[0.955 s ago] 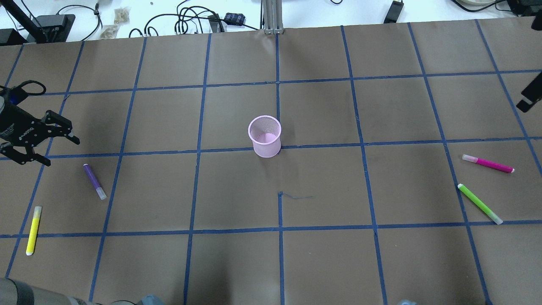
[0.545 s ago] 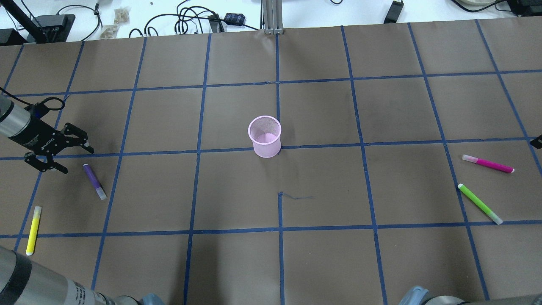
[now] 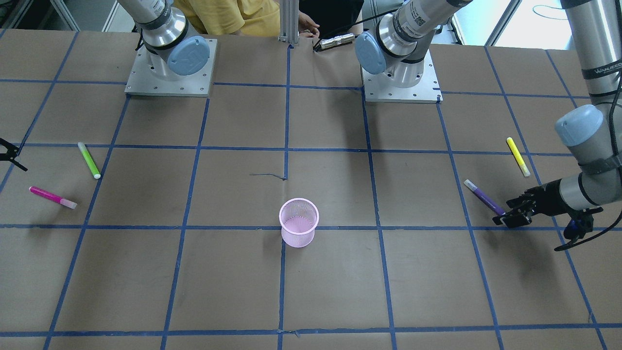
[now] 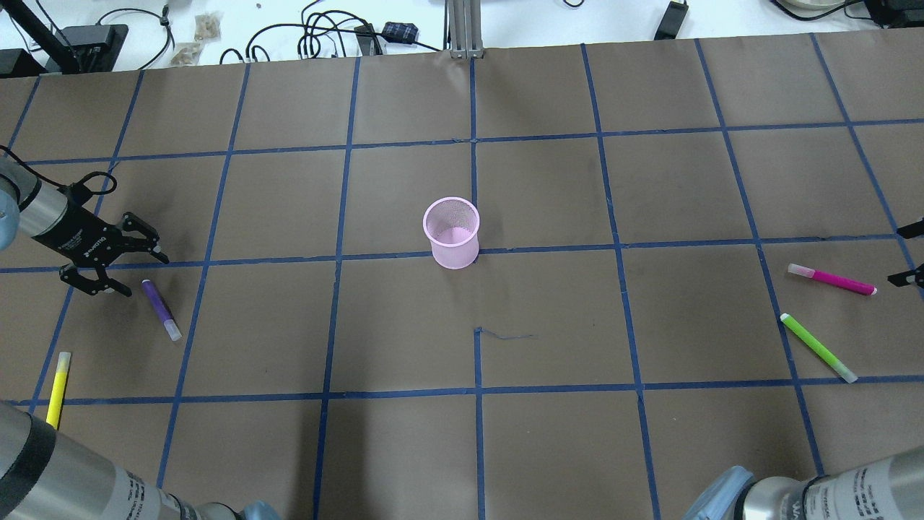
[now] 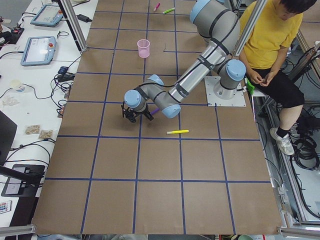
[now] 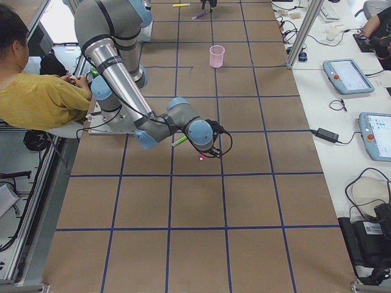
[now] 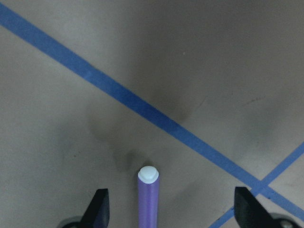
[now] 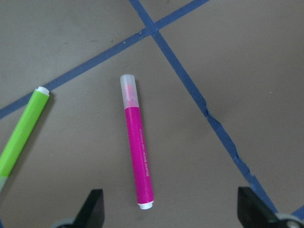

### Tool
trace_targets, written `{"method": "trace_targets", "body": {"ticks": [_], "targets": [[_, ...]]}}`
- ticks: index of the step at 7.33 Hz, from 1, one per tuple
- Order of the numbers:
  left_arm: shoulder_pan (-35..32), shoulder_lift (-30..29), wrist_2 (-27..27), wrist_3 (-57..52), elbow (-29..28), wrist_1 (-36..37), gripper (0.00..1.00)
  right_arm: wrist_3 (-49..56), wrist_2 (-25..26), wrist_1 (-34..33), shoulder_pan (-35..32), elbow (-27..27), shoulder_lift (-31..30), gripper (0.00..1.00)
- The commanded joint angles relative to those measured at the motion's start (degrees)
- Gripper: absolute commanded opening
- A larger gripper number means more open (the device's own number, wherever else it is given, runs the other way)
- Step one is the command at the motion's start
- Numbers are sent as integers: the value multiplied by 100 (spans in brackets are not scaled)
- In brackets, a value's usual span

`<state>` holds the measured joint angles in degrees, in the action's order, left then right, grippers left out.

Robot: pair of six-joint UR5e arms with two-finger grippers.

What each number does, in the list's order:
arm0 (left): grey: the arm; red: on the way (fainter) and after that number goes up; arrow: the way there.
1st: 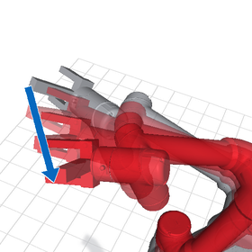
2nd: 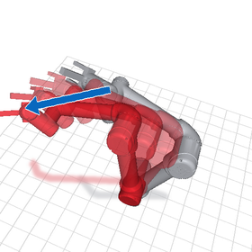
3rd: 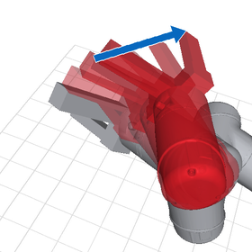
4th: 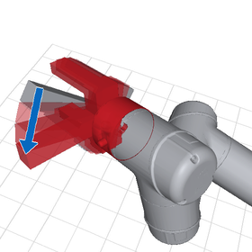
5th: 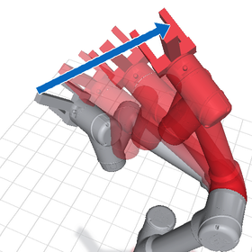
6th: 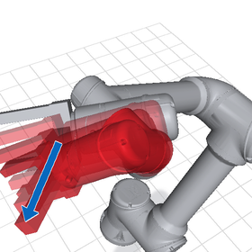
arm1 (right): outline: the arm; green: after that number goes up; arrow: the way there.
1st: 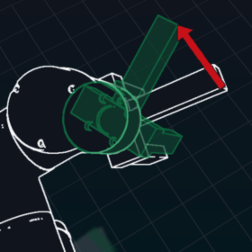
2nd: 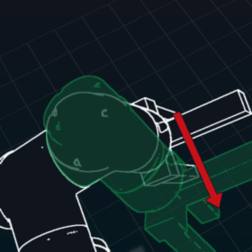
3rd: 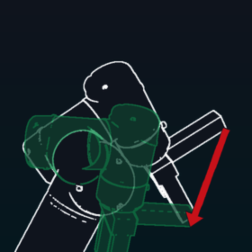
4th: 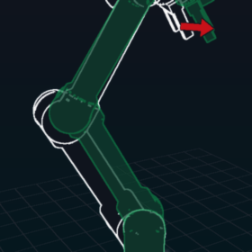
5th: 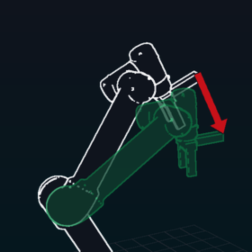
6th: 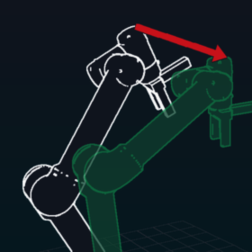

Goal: Insert purple and pink pens into pink cup

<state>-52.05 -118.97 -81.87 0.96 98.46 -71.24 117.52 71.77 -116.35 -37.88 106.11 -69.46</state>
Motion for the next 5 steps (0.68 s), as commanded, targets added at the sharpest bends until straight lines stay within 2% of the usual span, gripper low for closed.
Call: {"method": "trace_targets", "body": {"ticks": [1,2,3,4,5], "targets": [[2,-117,-31,9,-11,5,82,1619,-129,33,71,-127,573,99],[2,-126,-40,-17,-19,22,82,1860,-129,347,62,-48,513,98],[2,-117,-40,-9,-28,-21,73,1915,-137,585,62,-21,477,95],[2,-117,-40,-9,-20,-48,53,1933,-146,709,62,-12,477,93],[-7,-126,-49,-17,-20,-100,42,1976,-329,841,62,-12,486,91]]}}
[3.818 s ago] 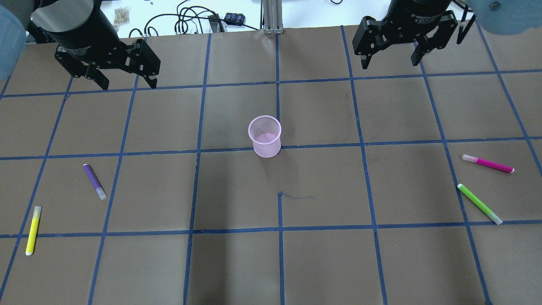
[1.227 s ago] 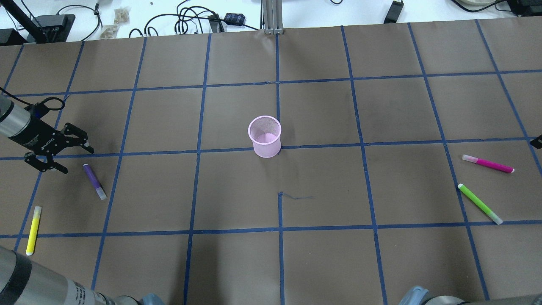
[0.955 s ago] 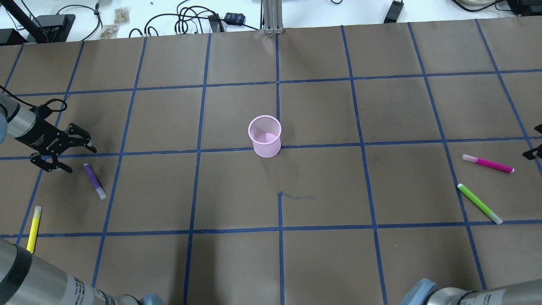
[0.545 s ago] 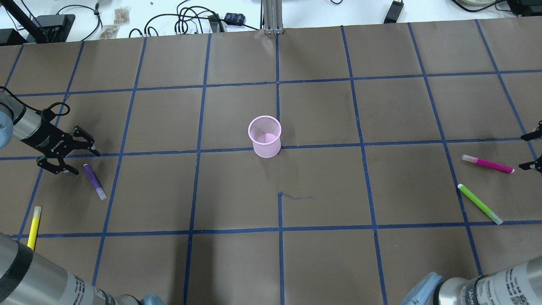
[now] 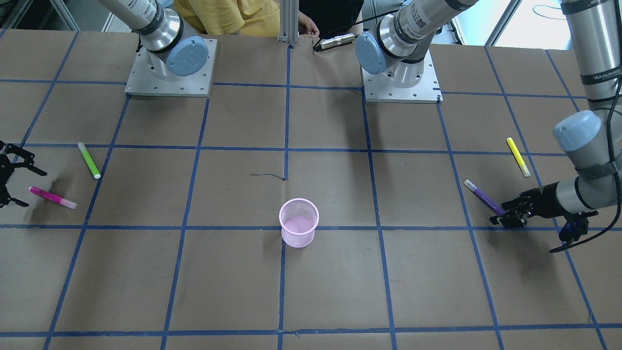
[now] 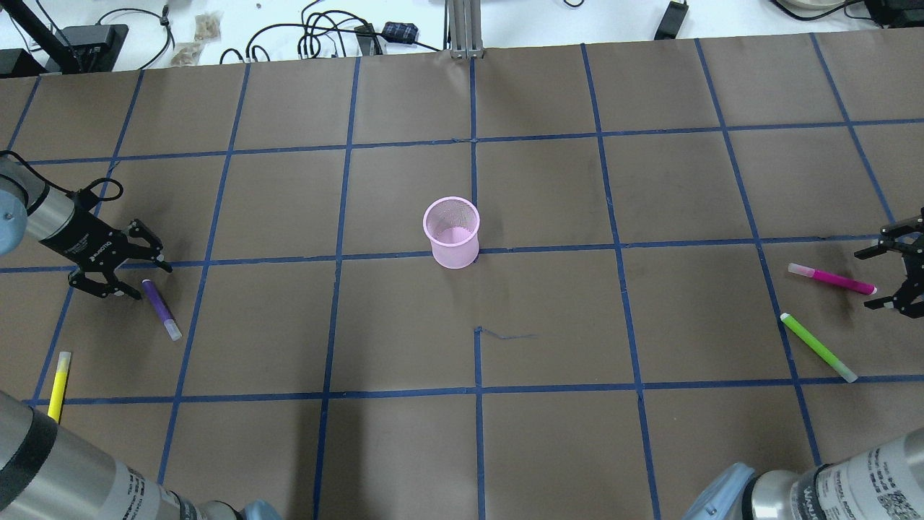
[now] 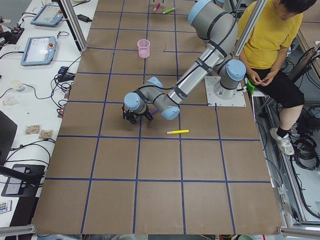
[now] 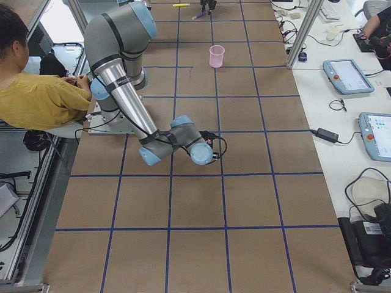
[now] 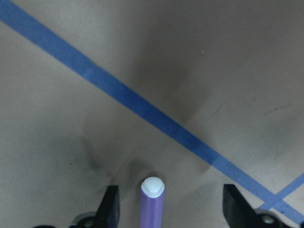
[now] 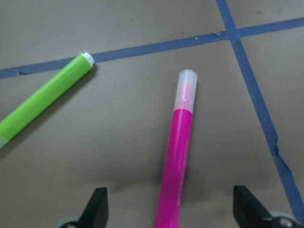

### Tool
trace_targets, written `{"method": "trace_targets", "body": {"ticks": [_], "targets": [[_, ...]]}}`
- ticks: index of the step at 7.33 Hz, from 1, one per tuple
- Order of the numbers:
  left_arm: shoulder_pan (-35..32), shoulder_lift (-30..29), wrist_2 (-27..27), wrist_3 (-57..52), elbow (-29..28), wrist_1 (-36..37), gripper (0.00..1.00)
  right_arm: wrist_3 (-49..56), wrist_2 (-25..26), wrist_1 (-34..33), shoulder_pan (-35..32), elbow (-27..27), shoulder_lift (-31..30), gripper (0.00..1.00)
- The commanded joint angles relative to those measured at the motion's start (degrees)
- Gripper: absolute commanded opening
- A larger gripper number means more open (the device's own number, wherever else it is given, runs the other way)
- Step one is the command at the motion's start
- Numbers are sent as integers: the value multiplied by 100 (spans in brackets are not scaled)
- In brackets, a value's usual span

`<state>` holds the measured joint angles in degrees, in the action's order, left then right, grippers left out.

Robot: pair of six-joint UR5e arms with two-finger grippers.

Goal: Insert purple and pink pens into pink cup

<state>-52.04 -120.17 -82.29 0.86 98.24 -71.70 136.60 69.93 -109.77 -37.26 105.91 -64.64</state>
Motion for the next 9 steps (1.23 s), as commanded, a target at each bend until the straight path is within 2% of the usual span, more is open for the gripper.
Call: {"method": "trace_targets", "body": {"ticks": [1,2,3,4,5,9], "targets": [[-8,2,-7,-24,10,-150,26,95,-181,140,0,0,30,91],[-25,55,-68,-24,-7,-282,9,104,-199,87,9,-8,48,91],[-43,81,-103,-24,-16,-335,0,165,-330,69,0,0,56,89],[-52,99,-103,-24,-59,-336,0,470,-349,69,9,9,56,88],[-60,143,-95,-24,-95,-353,0,499,-349,78,9,0,56,81],[-350,450,-112,-16,-499,-836,0,657,-358,69,9,-26,240,78]]}}
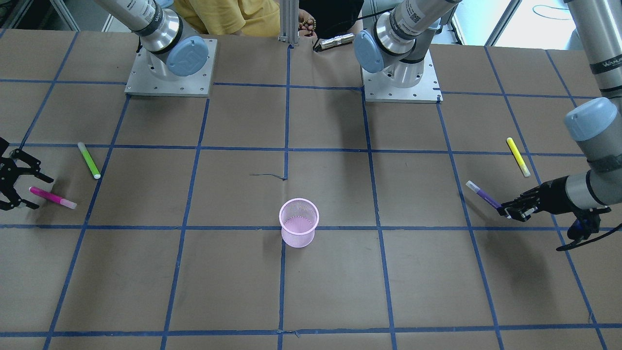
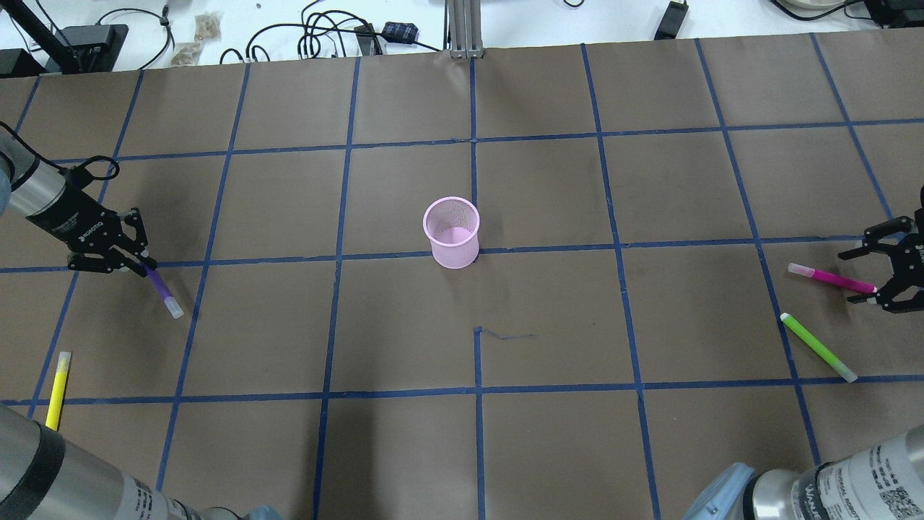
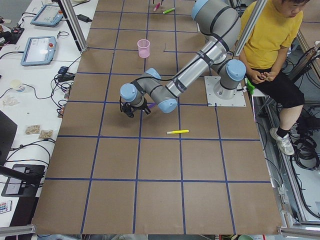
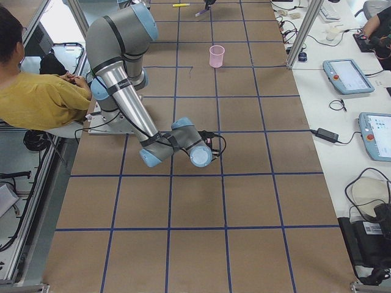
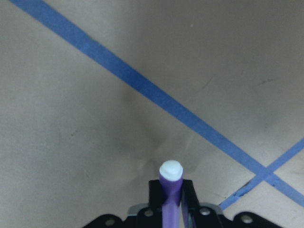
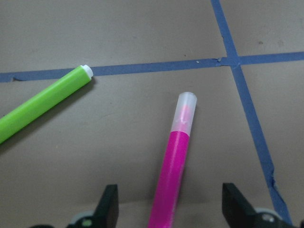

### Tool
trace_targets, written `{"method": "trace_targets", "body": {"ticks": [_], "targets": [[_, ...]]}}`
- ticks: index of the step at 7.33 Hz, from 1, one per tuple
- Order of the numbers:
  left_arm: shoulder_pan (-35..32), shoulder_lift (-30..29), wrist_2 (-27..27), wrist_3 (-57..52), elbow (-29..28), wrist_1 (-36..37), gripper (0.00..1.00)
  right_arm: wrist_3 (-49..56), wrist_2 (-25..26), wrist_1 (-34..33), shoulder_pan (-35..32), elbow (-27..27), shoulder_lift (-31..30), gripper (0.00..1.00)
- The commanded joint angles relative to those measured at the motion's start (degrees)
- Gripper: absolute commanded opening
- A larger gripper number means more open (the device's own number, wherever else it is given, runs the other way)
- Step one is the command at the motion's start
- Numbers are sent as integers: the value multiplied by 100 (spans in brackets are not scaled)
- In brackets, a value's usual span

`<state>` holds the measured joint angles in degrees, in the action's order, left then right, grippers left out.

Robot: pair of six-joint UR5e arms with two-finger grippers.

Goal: Insert purple and pink pens into pink cup

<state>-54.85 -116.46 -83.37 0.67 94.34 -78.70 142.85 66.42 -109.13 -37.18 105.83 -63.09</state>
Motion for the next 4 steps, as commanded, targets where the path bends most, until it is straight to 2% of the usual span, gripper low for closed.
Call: {"method": "trace_targets", "body": {"ticks": [1,2,4], "targets": [[-70,71,4,3,-118,-137,0,32,3,-3,0,-19,87,69],[-70,71,5,3,-118,-137,0,32,11,-3,0,-27,87,59],[-96,123,5,3,-127,-119,0,32,29,14,0,-36,78,24]]}}
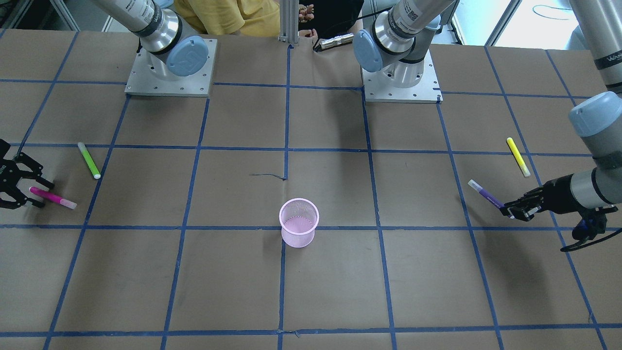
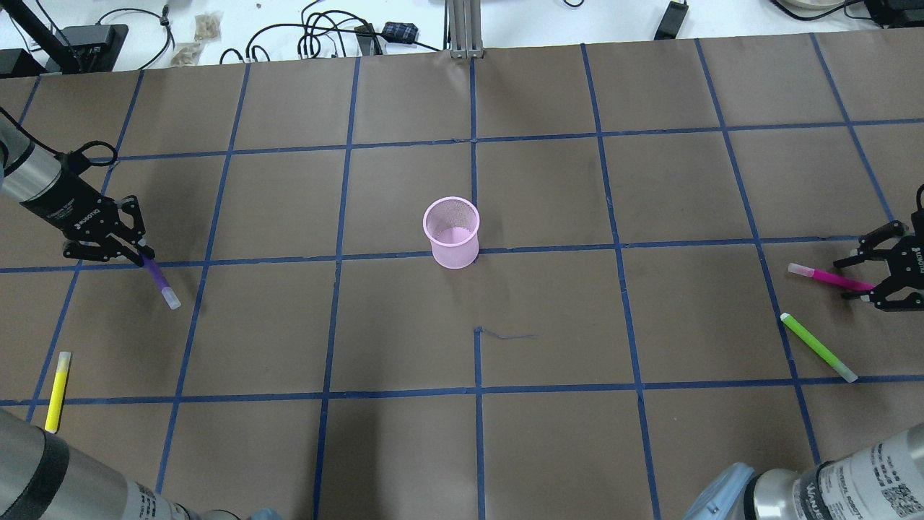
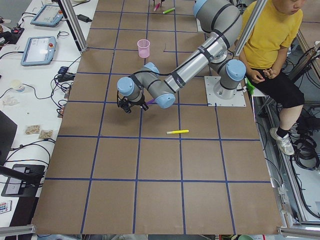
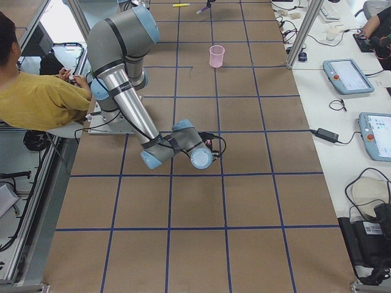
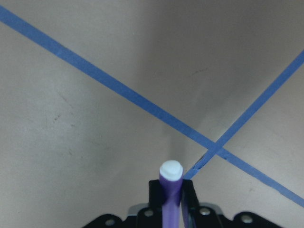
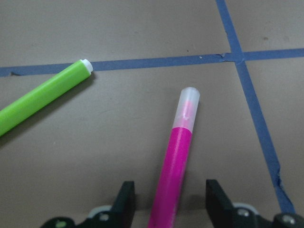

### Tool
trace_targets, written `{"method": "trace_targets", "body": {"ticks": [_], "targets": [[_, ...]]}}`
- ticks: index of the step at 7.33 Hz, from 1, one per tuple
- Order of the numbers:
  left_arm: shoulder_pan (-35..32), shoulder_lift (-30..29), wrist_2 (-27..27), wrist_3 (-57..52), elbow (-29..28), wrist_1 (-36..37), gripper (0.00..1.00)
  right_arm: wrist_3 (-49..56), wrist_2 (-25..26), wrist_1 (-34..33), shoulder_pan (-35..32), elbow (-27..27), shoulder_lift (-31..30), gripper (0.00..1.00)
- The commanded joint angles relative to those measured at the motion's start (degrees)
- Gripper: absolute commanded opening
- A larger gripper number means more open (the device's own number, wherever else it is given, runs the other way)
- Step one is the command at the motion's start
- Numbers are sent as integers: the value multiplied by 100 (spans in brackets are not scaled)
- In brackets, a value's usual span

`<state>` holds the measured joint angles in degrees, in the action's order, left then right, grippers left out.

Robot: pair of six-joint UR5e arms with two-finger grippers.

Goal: Insert purple and pink pens into pink cup

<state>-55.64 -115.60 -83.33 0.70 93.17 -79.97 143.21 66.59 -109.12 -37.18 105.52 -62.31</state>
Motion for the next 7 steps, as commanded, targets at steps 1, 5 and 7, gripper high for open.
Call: {"method": "trace_targets", "body": {"ticks": [1,5,7], "targets": [[-70,90,9,9,0,-1,0,-3,20,14,0,-5,-9,15],[-175,213,-156,9,-9,-1,0,-117,-6,58,0,-75,-237,11],[-254,292,-166,18,-44,-18,0,-616,-452,119,-427,-172,-553,11]]}}
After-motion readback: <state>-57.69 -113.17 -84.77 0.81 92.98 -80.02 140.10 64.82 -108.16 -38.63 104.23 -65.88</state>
